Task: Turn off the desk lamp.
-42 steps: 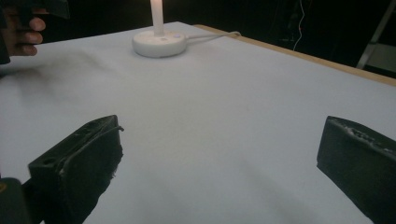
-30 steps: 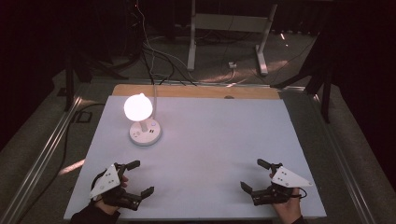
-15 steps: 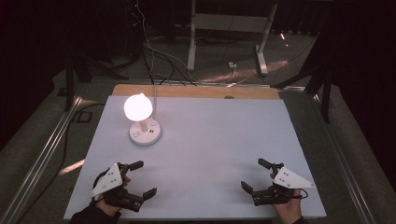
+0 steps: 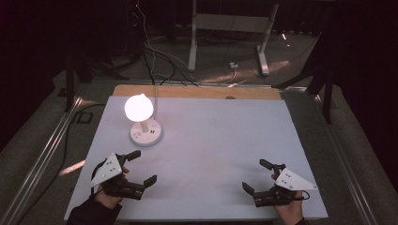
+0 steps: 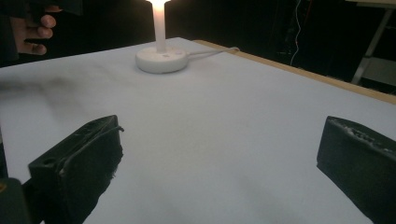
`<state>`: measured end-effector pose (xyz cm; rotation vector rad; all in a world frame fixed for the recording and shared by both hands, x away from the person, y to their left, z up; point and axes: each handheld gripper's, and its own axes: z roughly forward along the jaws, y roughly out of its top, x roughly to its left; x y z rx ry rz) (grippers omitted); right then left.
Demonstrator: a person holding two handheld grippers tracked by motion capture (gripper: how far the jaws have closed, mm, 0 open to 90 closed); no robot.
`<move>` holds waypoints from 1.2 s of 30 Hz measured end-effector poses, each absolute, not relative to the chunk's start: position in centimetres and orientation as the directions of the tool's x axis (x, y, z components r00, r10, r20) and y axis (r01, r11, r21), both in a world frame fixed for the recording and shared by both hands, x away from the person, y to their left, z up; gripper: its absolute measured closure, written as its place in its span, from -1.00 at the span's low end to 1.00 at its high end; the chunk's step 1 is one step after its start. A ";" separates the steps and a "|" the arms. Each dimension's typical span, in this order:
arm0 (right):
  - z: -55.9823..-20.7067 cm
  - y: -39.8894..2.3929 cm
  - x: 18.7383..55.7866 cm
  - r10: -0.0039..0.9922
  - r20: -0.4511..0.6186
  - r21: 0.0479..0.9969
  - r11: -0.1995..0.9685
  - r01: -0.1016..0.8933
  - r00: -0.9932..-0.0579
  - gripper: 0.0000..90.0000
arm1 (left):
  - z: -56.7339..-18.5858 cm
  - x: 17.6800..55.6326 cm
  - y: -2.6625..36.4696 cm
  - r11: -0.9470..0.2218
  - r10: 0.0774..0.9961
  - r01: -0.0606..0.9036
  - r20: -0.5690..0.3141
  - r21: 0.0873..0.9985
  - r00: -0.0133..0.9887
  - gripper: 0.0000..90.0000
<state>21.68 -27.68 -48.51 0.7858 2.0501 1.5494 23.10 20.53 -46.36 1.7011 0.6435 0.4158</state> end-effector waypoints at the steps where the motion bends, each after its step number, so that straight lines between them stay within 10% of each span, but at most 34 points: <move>1: -48.5 -27.7 21.7 0.677 -0.015 0.963 0.207 0.170 -0.736 -1.00 | -46.2 23.2 20.6 -0.134 0.624 0.196 -0.071 0.972 0.778 -0.99; 36: -48.5 -27.5 21.7 0.671 -0.009 0.963 0.206 0.174 -0.741 -1.00 | -46.4 29.2 20.3 -0.114 0.826 0.332 -0.096 0.936 0.556 -0.99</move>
